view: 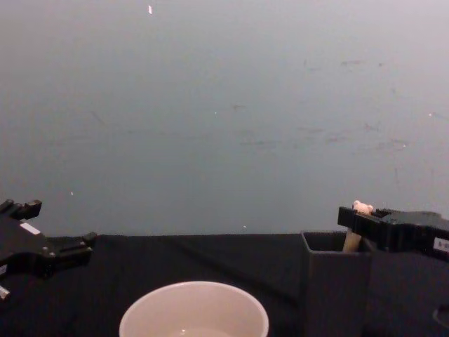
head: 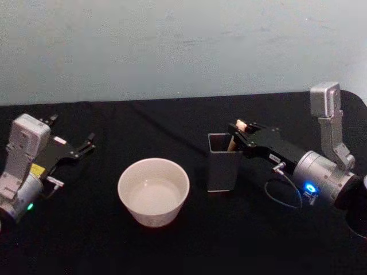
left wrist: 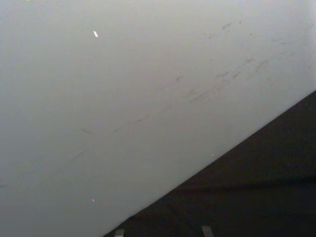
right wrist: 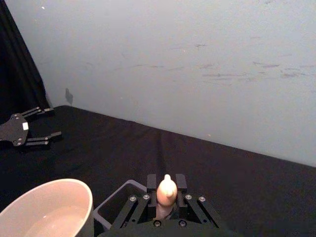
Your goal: Pick up the stirring spoon with one hand, stir inside the cup, then place it back in its original position.
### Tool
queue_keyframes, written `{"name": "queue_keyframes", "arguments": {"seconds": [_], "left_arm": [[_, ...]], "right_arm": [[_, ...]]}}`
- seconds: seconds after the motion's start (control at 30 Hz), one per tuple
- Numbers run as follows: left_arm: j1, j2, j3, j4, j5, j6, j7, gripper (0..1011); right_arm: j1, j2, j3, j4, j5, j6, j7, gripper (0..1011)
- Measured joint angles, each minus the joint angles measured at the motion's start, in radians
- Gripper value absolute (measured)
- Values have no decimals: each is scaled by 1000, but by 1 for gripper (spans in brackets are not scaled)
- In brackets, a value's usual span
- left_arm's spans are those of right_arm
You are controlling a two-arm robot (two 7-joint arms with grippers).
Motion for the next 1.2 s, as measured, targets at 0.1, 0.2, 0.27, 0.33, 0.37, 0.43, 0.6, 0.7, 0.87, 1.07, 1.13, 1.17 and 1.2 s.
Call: {"name": "queue_keyframes", "arguments": {"seconds": [0.1, 0.2, 0.27, 0.33, 0.37, 0.43, 0.6, 0.7, 0.87, 1.07, 1.13, 1.17, 1.2], "left_arm": [[0, 0, 0, 0, 0, 0, 0, 1002], [0, 0, 0, 0, 0, 0, 0, 1002], [0, 0, 0, 0, 0, 0, 0, 1001], [0, 0, 0, 0, 0, 0, 0, 1001], [0, 0, 0, 0, 0, 0, 0, 1001], [0, 0, 0, 0, 0, 0, 0, 1001], [0, 0, 0, 0, 0, 0, 0, 1001], [0, 0, 0, 0, 0, 0, 0, 1001], [0, 0, 0, 0, 0, 0, 0, 1001], [0, 0, 0, 0, 0, 0, 0, 1001], [0, 0, 0, 0, 0, 0, 0, 1001], [0, 0, 0, 0, 0, 0, 0, 1001], [0, 0, 0, 0, 0, 0, 0, 1001]], "right_arm": [[0, 0, 0, 0, 0, 0, 0, 216], [0, 0, 0, 0, 0, 0, 0, 216], [0, 0, 0, 0, 0, 0, 0, 216], [0, 1, -1, 0, 0, -1, 1, 216], [0, 1, -1, 0, 0, -2, 3, 216], [0, 4, -3, 0, 1, -6, 10, 216], [-3, 12, -4, -11, 16, -9, 26, 216], [-5, 16, -3, -20, 25, -9, 30, 216], [-10, 23, 4, -38, 46, -13, 32, 216], [-14, 31, 18, -65, 73, -16, 27, 216], [-16, 35, 24, -76, 85, -17, 26, 216], [-18, 37, 29, -85, 94, -17, 25, 216], [-18, 37, 29, -85, 94, -17, 25, 216]]}}
